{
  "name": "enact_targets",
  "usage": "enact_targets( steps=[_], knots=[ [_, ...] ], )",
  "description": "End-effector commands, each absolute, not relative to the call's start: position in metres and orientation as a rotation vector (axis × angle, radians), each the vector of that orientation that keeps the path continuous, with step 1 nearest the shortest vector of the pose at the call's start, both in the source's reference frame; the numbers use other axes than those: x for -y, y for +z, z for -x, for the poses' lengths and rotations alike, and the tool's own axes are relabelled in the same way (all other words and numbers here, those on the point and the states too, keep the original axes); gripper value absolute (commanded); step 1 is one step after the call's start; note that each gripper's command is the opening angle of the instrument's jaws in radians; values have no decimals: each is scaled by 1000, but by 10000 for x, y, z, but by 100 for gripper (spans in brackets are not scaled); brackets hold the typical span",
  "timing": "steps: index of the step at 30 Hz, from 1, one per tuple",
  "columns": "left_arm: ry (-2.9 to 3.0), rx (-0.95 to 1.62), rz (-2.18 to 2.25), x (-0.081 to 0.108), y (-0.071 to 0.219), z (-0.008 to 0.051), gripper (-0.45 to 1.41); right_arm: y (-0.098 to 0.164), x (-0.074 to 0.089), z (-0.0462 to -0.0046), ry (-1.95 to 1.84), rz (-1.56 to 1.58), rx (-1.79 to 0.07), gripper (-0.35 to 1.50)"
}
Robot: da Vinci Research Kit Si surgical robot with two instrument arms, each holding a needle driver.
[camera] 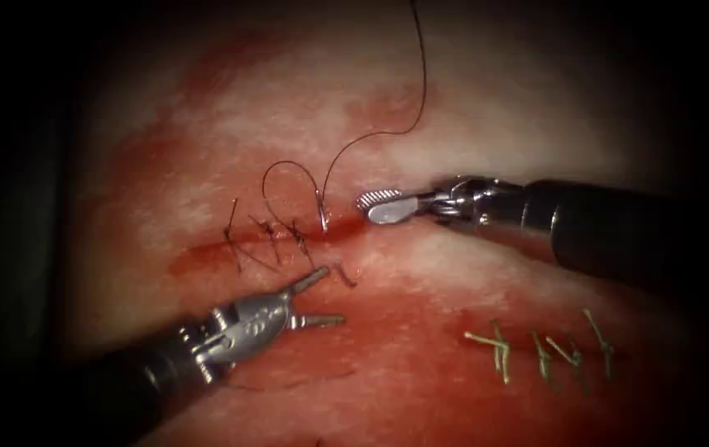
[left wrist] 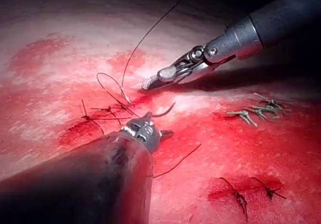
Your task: Wound Closure
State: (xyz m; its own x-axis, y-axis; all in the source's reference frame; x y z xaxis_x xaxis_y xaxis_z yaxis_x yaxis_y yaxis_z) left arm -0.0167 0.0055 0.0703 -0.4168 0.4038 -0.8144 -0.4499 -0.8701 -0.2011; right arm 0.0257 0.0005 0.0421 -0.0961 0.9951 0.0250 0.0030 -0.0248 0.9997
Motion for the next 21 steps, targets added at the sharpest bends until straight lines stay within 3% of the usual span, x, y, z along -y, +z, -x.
enact_targets(
  steps=[1,12,16,18,21],
  knots=[
    [2284,-76,1313,-58,709,175,41,428,-8,-264,1300,-1176,-1272,94],
    [2279,-84,1325,-73,725,189,22,435,-3,-260,1311,-1153,-1275,88],
    [2280,-83,1330,-81,735,189,-6,435,-1,-259,1309,-1152,-1276,84],
    [2281,-81,1335,-83,740,187,-45,435,-1,-258,1311,-1150,-1275,83],
    [2291,-71,1349,-81,741,185,-45,434,-1,-255,1315,-1147,-1275,81]
  ],
)
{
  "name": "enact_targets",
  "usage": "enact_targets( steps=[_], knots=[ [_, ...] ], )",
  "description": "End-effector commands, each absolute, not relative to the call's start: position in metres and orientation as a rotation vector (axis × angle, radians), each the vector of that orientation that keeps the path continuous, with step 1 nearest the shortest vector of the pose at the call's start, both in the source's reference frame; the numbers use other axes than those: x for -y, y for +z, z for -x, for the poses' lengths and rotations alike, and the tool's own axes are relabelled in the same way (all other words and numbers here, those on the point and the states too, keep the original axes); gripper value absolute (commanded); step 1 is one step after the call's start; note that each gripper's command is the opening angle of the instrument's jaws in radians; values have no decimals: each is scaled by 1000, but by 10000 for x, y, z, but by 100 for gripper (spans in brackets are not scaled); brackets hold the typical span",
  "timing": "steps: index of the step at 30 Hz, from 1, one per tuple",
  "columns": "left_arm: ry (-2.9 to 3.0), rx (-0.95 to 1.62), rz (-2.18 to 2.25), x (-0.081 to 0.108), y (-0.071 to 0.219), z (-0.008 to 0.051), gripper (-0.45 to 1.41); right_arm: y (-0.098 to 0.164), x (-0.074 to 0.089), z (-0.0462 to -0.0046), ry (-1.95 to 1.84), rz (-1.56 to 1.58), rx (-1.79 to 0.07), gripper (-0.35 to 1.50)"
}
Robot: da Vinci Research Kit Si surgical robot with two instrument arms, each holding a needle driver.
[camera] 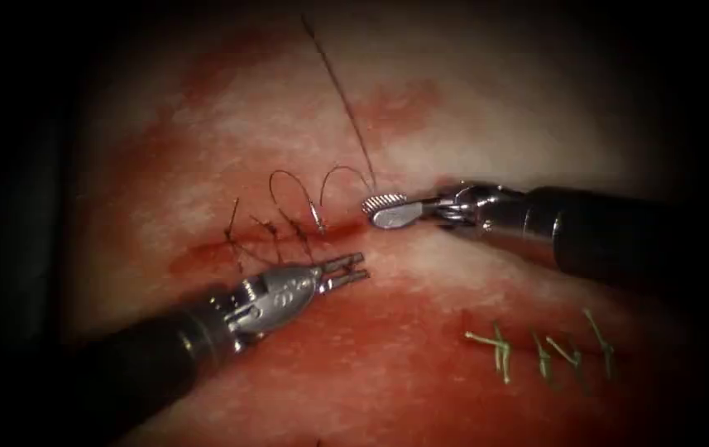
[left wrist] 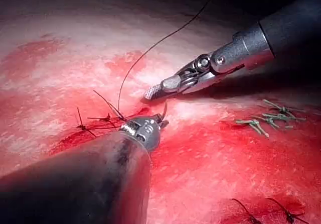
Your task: Wound Closure
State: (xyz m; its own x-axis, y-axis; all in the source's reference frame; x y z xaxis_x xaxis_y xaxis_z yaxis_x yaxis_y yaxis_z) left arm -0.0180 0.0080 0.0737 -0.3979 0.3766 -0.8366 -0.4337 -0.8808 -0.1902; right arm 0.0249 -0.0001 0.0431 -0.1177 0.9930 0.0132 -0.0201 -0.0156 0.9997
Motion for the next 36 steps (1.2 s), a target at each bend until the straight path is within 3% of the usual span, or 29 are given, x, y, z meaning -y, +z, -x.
enact_targets(
  steps=[1,24,28,34,36],
  knots=[
    [2291,-46,1361,-80,740,185,-45,434,-1,-254,1317,-1145,-1275,81],
    [1351,849,1419,-69,637,190,-45,431,3,-248,1319,-1141,-1274,71],
    [1465,801,1533,-63,616,187,-45,431,4,-248,1319,-1141,-1274,73],
    [1785,466,1649,-62,583,180,-45,426,9,-248,1243,-1063,-1336,114],
    [1856,382,1662,-63,574,176,-45,422,14,-249,1169,-985,-1378,108]
  ],
)
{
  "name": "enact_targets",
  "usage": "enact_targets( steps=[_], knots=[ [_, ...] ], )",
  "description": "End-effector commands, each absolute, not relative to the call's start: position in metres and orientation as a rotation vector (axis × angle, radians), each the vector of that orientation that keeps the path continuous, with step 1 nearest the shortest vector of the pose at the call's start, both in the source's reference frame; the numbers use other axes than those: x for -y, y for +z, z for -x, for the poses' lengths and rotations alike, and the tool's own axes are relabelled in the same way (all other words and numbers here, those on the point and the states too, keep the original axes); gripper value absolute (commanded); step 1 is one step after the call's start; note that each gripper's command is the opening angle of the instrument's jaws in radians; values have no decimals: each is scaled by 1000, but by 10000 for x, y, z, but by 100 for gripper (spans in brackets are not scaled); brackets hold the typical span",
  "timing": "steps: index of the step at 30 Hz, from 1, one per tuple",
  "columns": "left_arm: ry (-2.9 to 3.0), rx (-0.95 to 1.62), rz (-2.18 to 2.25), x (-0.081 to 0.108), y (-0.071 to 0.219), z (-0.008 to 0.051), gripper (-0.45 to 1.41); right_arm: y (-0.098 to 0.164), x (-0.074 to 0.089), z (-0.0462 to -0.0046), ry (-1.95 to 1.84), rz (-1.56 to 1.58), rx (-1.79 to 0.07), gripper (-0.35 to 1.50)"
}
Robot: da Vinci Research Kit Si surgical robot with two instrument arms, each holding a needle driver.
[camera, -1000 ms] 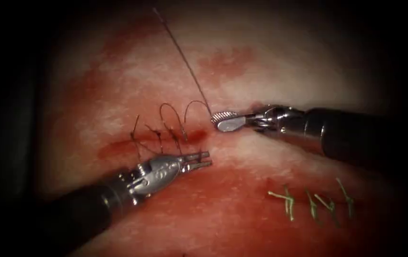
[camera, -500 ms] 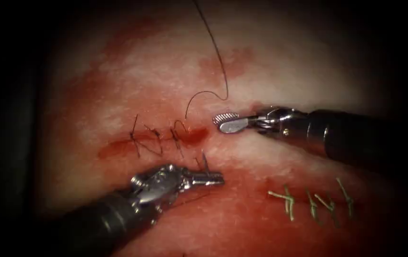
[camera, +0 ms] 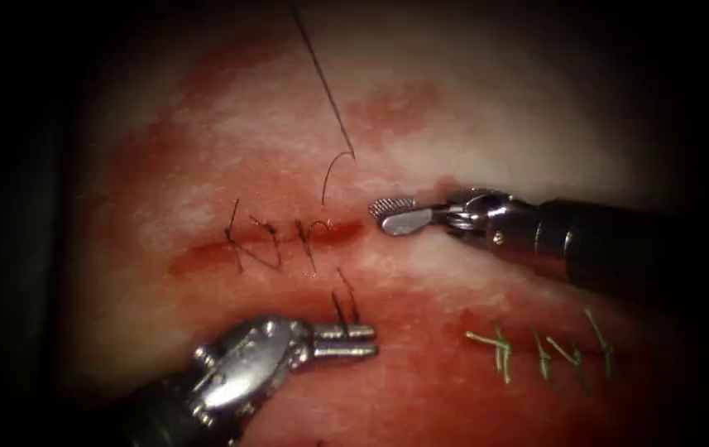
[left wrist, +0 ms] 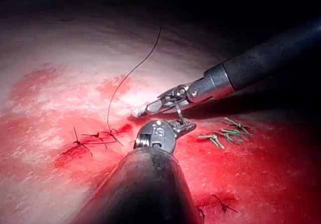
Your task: Wound Closure
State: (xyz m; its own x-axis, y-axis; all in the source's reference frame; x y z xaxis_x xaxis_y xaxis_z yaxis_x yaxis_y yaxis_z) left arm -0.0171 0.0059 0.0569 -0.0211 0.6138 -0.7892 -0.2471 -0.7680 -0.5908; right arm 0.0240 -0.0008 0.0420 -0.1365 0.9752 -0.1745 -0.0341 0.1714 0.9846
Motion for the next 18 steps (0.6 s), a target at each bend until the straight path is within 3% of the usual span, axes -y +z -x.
enact_targets(
  steps=[1,6,7,8,9,18],
  knots=[
    [1904,335,1674,-64,568,172,-45,420,17,-250,1138,-951,-1391,99],
    [2090,125,1668,-71,537,157,-45,408,33,-258,799,-586,-1456,56],
    [2161,34,1627,-74,526,150,-45,406,34,-261,750,-544,-1467,67],
    [2200,-14,1595,-76,515,143,-45,404,35,-266,731,-565,-1477,108],
    [2212,-29,1580,-76,510,140,-45,403,35,-268,727,-560,-1478,116],
    [2233,-67,1558,-68,479,134,-45,391,50,-301,568,-447,-1377,103]
  ],
)
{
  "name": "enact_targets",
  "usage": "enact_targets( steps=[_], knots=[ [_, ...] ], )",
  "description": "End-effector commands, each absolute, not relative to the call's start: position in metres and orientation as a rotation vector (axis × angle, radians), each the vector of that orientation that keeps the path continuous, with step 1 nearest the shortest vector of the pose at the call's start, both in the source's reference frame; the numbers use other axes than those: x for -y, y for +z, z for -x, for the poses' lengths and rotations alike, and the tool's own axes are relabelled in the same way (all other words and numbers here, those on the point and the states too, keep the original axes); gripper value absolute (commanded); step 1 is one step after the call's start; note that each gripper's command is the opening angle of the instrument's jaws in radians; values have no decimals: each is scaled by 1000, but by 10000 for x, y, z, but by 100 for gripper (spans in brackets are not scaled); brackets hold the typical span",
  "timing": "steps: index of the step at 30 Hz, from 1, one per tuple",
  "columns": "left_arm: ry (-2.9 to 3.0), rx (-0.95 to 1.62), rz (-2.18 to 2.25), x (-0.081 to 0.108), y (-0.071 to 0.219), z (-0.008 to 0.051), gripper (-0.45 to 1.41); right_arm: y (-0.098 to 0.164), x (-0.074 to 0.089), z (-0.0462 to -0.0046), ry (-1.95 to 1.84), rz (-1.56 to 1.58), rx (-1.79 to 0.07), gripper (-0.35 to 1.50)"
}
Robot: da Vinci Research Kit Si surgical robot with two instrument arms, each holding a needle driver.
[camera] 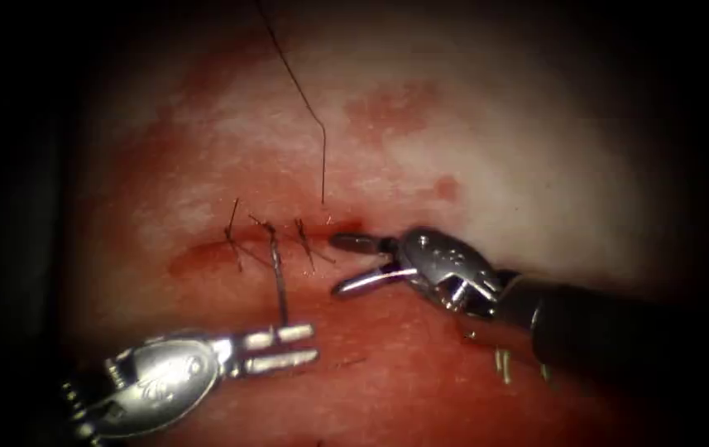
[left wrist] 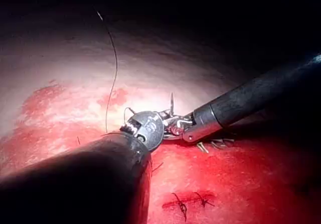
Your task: Wound Closure
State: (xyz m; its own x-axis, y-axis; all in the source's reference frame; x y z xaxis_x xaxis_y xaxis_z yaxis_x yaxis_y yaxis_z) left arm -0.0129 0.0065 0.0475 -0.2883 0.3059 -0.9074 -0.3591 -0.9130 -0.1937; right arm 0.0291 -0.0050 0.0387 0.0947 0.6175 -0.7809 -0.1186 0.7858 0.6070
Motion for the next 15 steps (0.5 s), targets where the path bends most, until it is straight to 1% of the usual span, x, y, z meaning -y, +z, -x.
enact_targets(
  steps=[1,5,7,8,11,12,13,15],
  knots=[
    [2233,-68,1557,-68,479,134,-45,392,51,-303,562,-442,-1375,99],
    [2234,-71,1555,-66,478,135,-45,395,50,-303,562,-430,-1366,93],
    [2235,-74,1552,-65,477,137,-45,399,49,-303,563,-421,-1344,83],
    [2235,-75,1550,-64,476,137,-45,401,49,-303,560,-420,-1332,73],
    [2234,-73,1555,-61,471,139,-45,408,48,-302,543,-413,-1290,17],
    [2234,-73,1555,-59,466,139,-45,411,47,-300,536,-414,-1263,-23],
    [2234,-74,1554,-58,463,139,-45,412,47,-296,532,-415,-1248,-35],
    [2235,-74,1552,-57,459,138,-45,411,47,-289,529,-416,-1228,-35]
  ],
)
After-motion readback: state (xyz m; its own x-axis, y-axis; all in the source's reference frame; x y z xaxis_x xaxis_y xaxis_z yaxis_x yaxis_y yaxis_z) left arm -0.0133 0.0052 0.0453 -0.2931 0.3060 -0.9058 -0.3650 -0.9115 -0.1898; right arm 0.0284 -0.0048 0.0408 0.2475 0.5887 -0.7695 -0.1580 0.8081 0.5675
